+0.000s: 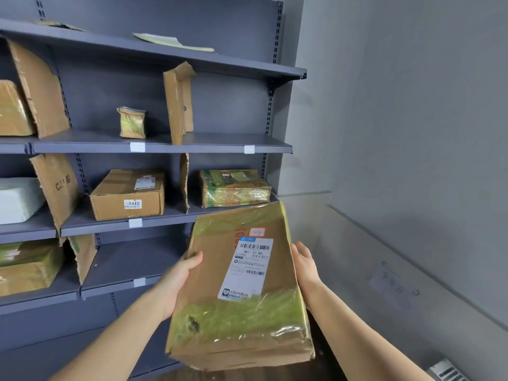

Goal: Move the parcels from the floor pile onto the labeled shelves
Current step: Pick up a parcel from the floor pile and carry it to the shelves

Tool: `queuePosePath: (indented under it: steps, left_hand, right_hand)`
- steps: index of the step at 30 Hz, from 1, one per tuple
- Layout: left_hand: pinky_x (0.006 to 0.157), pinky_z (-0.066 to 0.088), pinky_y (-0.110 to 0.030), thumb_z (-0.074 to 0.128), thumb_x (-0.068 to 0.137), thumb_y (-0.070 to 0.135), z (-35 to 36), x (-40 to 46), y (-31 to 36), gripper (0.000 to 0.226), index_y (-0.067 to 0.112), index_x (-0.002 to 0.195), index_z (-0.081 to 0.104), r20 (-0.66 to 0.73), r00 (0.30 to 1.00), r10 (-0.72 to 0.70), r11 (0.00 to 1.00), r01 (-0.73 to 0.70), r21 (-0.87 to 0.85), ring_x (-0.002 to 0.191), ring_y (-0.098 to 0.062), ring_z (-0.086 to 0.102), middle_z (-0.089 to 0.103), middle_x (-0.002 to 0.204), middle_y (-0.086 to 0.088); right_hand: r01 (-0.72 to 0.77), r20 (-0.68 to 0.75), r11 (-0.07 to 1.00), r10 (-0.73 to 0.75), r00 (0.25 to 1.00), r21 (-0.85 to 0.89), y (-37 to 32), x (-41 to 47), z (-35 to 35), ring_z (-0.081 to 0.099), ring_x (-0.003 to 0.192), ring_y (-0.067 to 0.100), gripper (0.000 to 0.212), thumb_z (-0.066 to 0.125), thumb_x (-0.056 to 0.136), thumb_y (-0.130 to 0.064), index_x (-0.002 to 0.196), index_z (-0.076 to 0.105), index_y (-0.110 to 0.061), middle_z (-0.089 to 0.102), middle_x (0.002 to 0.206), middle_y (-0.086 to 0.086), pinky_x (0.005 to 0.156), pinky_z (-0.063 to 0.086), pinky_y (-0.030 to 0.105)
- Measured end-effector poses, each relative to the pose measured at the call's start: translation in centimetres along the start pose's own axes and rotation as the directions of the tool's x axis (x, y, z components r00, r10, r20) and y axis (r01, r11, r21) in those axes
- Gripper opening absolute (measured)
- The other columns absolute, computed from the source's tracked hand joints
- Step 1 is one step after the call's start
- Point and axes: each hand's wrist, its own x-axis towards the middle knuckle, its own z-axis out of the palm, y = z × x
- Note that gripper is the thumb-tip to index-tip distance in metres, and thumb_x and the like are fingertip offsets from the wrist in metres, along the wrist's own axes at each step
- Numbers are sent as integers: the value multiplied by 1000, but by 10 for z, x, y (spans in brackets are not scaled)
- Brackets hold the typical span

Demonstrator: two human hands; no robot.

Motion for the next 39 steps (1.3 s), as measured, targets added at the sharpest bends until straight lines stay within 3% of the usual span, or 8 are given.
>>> queuePosePath:
  steps: [2,4,9,13,17,28,33,39]
  left_hand:
    - [115,32,-51,80,52,70,-7,-7,16,80,50,125,52,-87,996,28,1000,-29,-11,134,-27,47,51,145,2]
    - [112,33,-42,70,80,58,-5,-24,36,62,42,137,49,-144,987,73,997,-72,12,133,-23,45,50,144,3]
    - [101,33,-35,55,100,36,-18,-46,57,54,25,150,37,-205,968,146,989,-135,66,134,-22,41,40,153,-4]
    - [68,48,-33,59,96,38,-27,-60,68,38,12,124,62,-298,953,53,998,-60,-14,86,-22,65,69,112,-8]
    - [62,48,-30,52,97,43,-32,-70,62,33,15,94,70,-332,941,68,997,-77,-15,75,-23,68,75,77,-6]
    - [76,53,-36,49,95,55,-67,-89,13,44,19,102,73,-390,920,39,980,-112,-166,91,-30,72,78,92,-8]
    - [73,53,-37,55,92,49,-95,-97,-3,44,12,104,75,-417,909,-22,975,-71,-208,78,-31,71,77,91,-15]
    - [77,53,-37,60,89,51,-131,-99,-2,42,15,102,75,-366,931,-12,961,-90,-260,82,-31,70,76,96,-15]
  right_hand:
    - [37,33,999,-38,999,29,-10,-3,13,67,107,17,52,58,98,-45,145,43,-28,62,134,0,91,55,36]
    - [68,84,997,-71,994,32,-15,-9,24,68,99,14,47,59,97,-54,134,54,-26,68,122,-1,77,54,31]
    - [-220,504,963,113,856,157,-17,-27,52,65,120,40,81,61,78,-80,132,68,-20,68,131,16,112,43,56]
    - [-281,613,937,98,784,209,-21,-32,59,62,125,41,80,44,89,-79,137,63,-18,65,136,19,115,38,56]
    - [-297,625,918,73,778,263,-22,-32,68,65,121,39,74,45,92,-74,140,60,-20,66,135,17,106,47,52]
    - [-387,700,902,152,698,190,6,-47,101,67,117,40,69,43,95,-69,135,63,-16,68,131,19,102,49,51]
    - [-429,640,896,266,720,111,34,-55,124,67,117,40,75,53,90,-71,135,64,-12,69,128,21,109,47,53]
    - [-448,631,886,280,724,120,20,-65,151,76,95,35,73,38,96,-71,122,69,-10,74,116,20,86,55,45]
